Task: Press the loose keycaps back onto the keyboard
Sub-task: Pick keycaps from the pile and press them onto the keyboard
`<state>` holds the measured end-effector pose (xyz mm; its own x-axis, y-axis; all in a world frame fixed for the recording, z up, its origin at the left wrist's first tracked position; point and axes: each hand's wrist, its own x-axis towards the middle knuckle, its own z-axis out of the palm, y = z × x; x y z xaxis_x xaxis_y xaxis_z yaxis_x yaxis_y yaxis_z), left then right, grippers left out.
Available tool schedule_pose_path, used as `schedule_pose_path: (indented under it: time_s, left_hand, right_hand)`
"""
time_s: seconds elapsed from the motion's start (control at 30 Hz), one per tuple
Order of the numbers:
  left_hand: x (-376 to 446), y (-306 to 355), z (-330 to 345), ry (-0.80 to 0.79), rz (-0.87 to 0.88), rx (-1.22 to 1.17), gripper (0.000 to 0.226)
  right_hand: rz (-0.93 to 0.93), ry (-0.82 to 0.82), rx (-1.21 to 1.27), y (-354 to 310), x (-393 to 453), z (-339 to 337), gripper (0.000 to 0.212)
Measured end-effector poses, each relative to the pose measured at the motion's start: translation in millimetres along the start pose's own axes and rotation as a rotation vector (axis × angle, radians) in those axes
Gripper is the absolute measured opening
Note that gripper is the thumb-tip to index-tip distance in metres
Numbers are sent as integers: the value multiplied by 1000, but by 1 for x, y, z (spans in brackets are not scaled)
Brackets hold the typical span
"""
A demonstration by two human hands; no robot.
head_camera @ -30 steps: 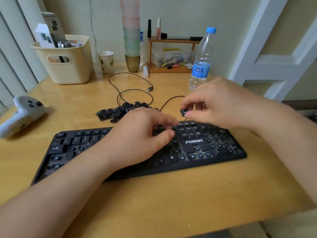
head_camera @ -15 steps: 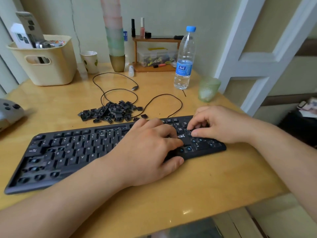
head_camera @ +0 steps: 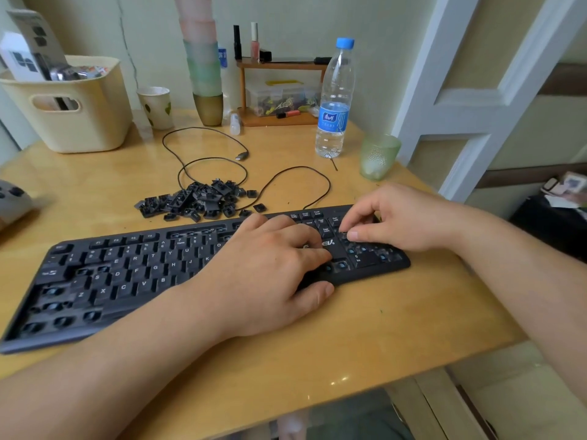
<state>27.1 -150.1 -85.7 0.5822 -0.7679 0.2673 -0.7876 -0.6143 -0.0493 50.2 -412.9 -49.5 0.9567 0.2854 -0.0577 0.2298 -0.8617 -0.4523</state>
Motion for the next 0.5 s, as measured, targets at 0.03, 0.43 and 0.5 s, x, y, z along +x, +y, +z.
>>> schedule_pose_path:
  time_s: [0.03,0.43,0.5]
  left_hand:
    - [0,0,0,1,1,0,59]
    - [0,0,1,-6,6,0,62]
    - [0,0,0,-3,7,-5,62]
  right_hand:
    - [0,-6,-8,0,0,1,9]
    - [42,6,-261,-19,6,2,6]
    - [50,4,-292,-20,9,3,5]
